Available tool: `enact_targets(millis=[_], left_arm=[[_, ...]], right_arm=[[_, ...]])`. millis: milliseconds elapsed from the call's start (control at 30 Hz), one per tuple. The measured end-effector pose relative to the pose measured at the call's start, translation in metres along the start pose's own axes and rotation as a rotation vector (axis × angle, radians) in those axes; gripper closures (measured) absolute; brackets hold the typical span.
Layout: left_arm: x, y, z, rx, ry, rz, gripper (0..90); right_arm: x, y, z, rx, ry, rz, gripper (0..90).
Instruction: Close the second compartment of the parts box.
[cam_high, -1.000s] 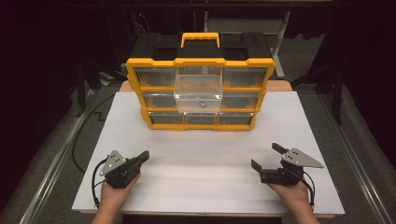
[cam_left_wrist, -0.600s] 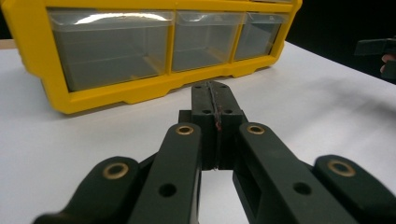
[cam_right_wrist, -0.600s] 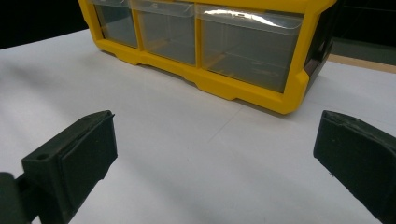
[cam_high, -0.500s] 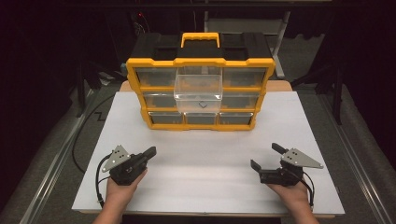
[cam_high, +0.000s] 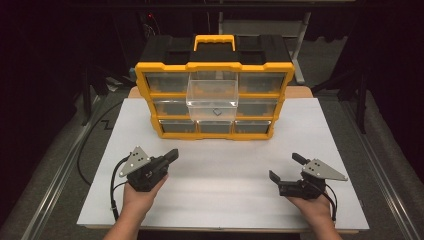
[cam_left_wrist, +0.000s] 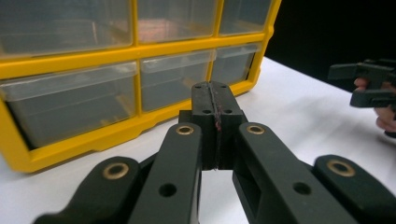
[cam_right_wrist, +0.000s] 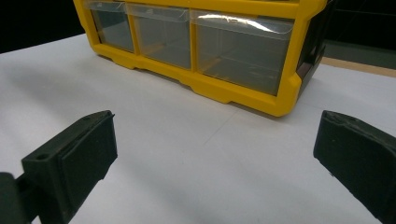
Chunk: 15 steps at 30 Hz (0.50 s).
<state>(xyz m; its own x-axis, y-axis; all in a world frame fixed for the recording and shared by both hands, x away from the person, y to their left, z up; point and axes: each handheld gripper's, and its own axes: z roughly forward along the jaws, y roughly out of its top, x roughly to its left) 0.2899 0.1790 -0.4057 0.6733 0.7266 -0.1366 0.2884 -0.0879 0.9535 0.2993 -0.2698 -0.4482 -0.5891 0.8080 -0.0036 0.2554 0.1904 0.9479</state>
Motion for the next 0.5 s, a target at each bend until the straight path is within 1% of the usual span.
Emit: enact_targets(millis=[67, 133, 333, 400, 500], left_arm=[[0.000, 0.003, 0.001, -0.003, -0.006, 0.005, 90.0], [-0.001, 0.007, 0.002, -0.012, -0.015, 0.001, 90.0], [-0.007, 0.019, 0.007, -0.032, -0.029, 0.020, 90.0], [-0.009, 0.023, 0.009, -0.047, -0.034, 0.019, 90.0], [-0.012, 0.028, 0.012, -0.055, -0.043, 0.026, 90.0]], right_arm=[[0.000, 0.000, -0.001, 0.002, -0.001, 0.000, 0.2], [0.000, 0.000, 0.000, 0.001, 0.003, 0.002, 0.2], [-0.002, -0.001, 0.001, 0.006, -0.005, 0.003, 0.2], [-0.002, -0.001, 0.002, 0.007, -0.004, 0.003, 0.2], [-0.001, -0.001, 0.002, 0.007, -0.007, 0.006, 0.2]])
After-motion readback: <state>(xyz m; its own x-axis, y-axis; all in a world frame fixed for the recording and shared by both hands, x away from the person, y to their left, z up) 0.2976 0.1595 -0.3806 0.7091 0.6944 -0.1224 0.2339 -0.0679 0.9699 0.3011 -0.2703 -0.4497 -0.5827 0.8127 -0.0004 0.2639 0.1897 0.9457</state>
